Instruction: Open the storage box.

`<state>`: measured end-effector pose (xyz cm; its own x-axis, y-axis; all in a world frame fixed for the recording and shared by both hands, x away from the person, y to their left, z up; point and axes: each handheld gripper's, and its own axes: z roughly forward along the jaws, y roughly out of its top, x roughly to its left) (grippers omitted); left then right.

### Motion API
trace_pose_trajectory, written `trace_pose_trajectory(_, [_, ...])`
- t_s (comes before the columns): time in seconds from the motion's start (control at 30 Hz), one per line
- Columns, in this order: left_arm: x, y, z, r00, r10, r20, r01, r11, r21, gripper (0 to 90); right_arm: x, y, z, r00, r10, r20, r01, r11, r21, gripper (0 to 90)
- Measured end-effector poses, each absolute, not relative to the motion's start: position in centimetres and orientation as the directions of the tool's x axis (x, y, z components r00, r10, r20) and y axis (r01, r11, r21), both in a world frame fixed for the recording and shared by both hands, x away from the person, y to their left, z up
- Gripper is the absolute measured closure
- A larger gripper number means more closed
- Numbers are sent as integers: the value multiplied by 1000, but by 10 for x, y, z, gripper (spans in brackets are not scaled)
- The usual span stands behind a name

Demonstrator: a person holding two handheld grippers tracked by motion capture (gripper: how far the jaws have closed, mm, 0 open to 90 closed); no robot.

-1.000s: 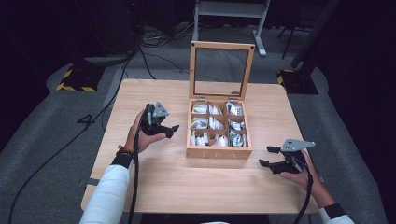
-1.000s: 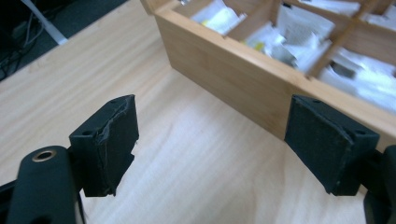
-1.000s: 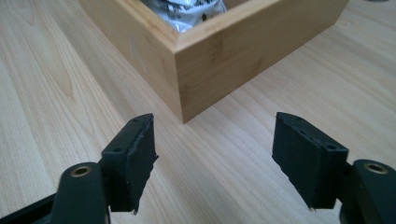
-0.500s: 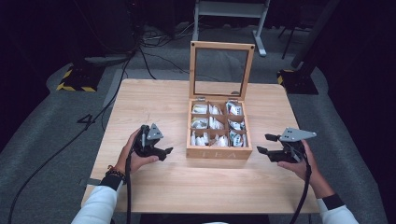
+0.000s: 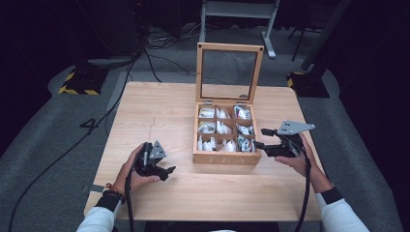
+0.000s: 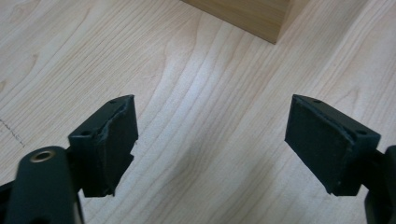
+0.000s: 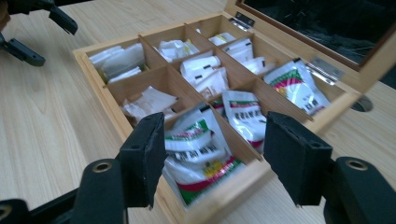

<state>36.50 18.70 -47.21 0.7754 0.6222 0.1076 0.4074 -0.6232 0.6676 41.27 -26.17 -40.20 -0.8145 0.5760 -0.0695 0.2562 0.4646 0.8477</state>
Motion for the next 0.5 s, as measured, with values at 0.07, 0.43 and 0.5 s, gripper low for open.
trace_pose_trajectory(0.07, [361,188,-473,773,625,105,406,-616,675,170,415,-254,-402,-822,565,-66,253,467,847,394])
trace_pose_trajectory(0.43, [344,196,-486,767,633,106,417,-617,667,170,426,-211,-405,-870,491,-51,246,521,818,430])
trace_pose_trajectory(0.5, [343,199,-488,764,638,97,425,-611,667,169,428,-204,-407,-880,473,-33,252,526,812,430])
